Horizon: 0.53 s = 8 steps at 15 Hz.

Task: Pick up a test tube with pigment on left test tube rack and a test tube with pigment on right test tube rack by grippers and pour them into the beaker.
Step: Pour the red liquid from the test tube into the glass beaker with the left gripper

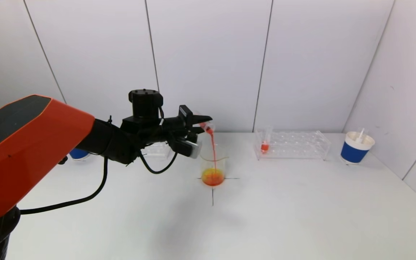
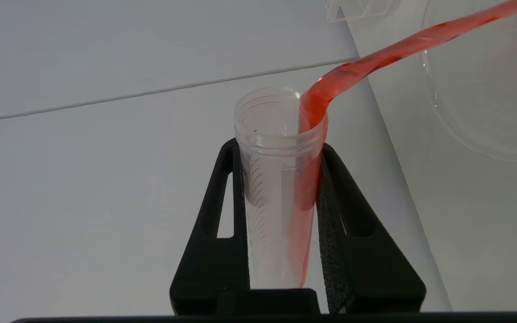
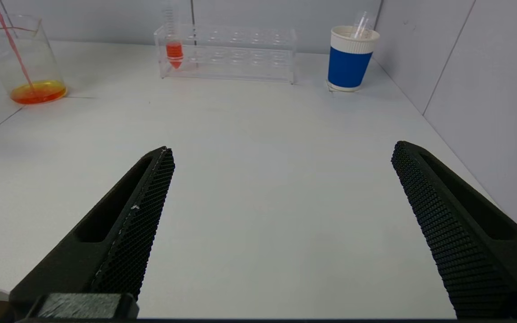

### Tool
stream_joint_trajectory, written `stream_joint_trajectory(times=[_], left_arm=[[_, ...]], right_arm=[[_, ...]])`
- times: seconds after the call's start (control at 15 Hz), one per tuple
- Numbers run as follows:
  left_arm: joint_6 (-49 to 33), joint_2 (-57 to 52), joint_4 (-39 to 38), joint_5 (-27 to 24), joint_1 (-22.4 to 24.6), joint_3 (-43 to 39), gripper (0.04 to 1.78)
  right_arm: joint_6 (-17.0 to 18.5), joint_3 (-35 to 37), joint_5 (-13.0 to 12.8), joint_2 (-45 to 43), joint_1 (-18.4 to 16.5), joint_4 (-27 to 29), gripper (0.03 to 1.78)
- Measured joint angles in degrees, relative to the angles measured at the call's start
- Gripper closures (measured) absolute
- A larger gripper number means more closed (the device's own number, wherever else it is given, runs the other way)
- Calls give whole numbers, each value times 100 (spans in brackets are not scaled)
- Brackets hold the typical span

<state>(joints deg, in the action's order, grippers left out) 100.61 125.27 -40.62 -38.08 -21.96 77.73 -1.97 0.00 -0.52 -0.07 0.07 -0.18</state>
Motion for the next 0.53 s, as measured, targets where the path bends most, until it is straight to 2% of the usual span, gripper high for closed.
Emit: stream_joint_trajectory(times=[0.53], left_arm=[[427,37,101,-1,27,217,137]], right_arm=[[-2,0,0,0,0,0,5]])
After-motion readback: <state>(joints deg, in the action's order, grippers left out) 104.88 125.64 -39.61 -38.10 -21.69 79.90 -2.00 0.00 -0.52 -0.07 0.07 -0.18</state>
